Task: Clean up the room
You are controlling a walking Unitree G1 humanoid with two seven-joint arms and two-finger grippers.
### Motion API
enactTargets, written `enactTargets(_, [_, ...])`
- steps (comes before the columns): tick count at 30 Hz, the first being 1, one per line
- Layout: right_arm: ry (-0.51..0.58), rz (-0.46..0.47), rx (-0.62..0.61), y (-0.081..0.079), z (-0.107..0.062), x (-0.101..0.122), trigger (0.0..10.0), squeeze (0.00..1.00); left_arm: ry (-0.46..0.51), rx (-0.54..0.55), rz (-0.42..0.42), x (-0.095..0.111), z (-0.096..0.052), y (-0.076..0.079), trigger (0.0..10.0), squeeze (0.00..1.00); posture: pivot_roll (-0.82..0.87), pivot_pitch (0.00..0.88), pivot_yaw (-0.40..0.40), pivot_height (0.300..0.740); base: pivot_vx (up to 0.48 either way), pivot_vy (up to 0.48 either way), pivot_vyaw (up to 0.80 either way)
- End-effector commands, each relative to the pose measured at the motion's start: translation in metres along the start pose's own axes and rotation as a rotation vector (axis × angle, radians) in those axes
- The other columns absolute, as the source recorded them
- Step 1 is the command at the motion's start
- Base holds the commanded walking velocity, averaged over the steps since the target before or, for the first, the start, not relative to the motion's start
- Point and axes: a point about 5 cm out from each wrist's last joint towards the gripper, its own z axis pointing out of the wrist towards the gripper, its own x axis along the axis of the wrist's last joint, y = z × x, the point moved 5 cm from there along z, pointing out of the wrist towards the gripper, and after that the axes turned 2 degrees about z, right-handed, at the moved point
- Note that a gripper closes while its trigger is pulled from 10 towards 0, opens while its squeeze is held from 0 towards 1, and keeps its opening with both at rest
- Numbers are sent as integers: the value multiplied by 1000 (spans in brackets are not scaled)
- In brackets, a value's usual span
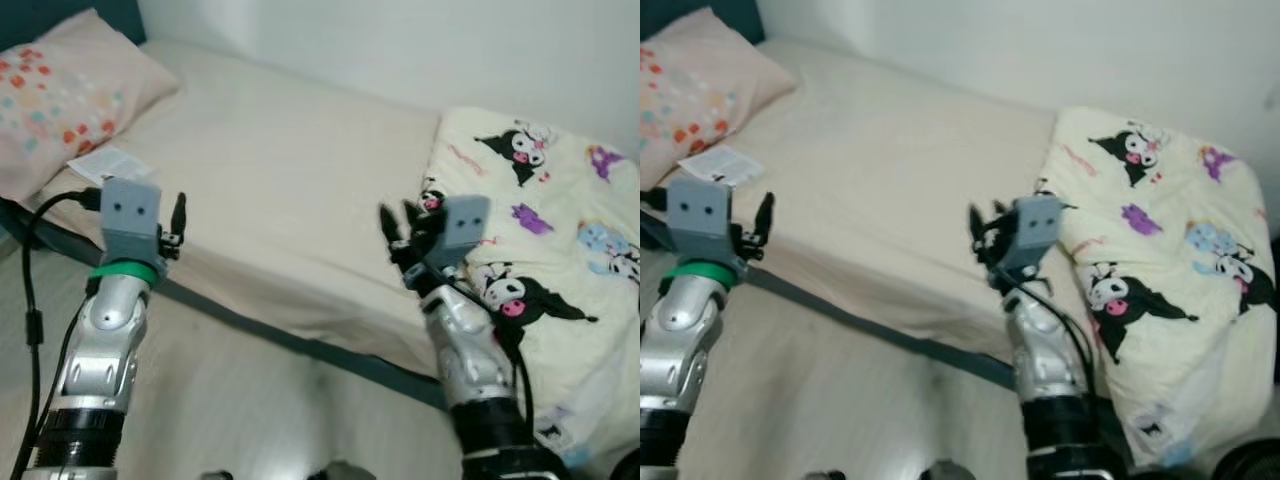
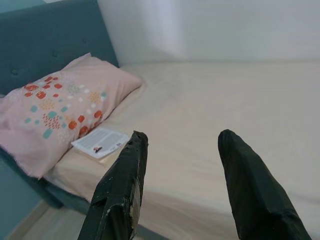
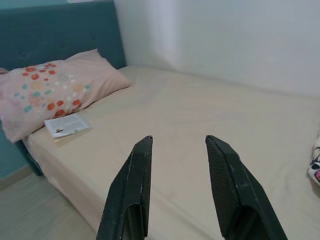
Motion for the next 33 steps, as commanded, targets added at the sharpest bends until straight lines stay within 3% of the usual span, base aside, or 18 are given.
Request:
enactTargets(1, [-10, -1, -26, 8, -3, -2, 10000, 0, -11, -14, 5, -3, 0, 5, 10000, 0, -100, 45, 11, 723, 0, -326, 0])
enactTargets(16, [-14, 9, -44, 11, -4, -3, 10000, 0, -14, -30, 5, -4, 3, 9, 10000, 0, -106, 44, 24, 723, 0, -298, -652])
enactTargets(26, [-18, 2, -74, 15, -5, -4, 10000, 0, -45, -41, 10, -9, 5, 14, 10000, 0, -111, 45, 29, 723, 0, 0, -756])
enactTargets(33, [-17, -10, -77, 16, -6, -4, 10000, 0, -22, -37, 33, -4, 8, 17, 10000, 0, -117, 45, 34, 723, 143, 0, 0])
